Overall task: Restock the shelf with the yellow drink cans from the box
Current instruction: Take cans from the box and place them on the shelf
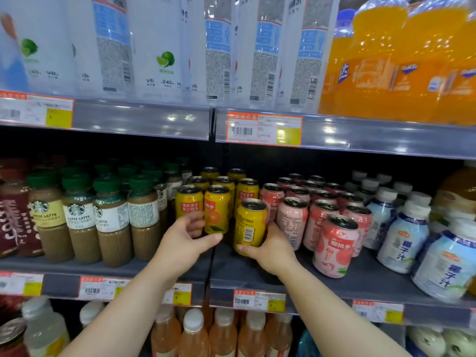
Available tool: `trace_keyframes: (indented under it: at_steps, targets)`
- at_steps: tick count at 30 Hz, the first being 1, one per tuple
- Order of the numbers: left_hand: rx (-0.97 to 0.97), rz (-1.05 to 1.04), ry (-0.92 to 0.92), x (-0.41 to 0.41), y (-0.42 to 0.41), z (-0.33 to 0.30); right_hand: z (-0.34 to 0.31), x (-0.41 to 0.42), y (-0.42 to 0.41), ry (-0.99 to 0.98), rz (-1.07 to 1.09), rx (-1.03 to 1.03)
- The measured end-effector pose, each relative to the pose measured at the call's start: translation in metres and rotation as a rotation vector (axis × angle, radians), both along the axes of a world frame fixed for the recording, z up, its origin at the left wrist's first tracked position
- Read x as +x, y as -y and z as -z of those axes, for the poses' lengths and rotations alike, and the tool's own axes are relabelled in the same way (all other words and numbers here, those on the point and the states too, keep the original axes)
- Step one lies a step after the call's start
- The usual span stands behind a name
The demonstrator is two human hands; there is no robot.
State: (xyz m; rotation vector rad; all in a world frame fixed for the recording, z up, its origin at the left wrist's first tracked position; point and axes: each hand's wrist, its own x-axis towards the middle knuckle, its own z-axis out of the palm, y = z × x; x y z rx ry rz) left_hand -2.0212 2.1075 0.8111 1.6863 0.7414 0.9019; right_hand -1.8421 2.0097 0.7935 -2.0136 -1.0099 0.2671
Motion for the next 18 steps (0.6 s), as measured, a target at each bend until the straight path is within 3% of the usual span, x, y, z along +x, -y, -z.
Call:
trace_keyframes:
  at_steps: [4, 9, 13, 18]
  targets:
    - [0.012, -0.065, -0.013, -0.011, -0.005, 0.004, -0.004, -0.002, -0.010, 0.009, 0.058, -0.023]
    - [0.030, -0.097, -0.119, -0.010, -0.012, 0.003, -0.003, 0.001, -0.007, -0.111, -0.022, 0.028]
    - [0.009, -0.033, -0.239, 0.001, -0.019, 0.000, 0.000, 0.002, -0.008, -0.055, 0.051, 0.040]
    - [0.003, -0.036, -0.233, 0.003, -0.018, 0.000, -0.003, -0.007, -0.022, 0.061, 0.187, -0.028]
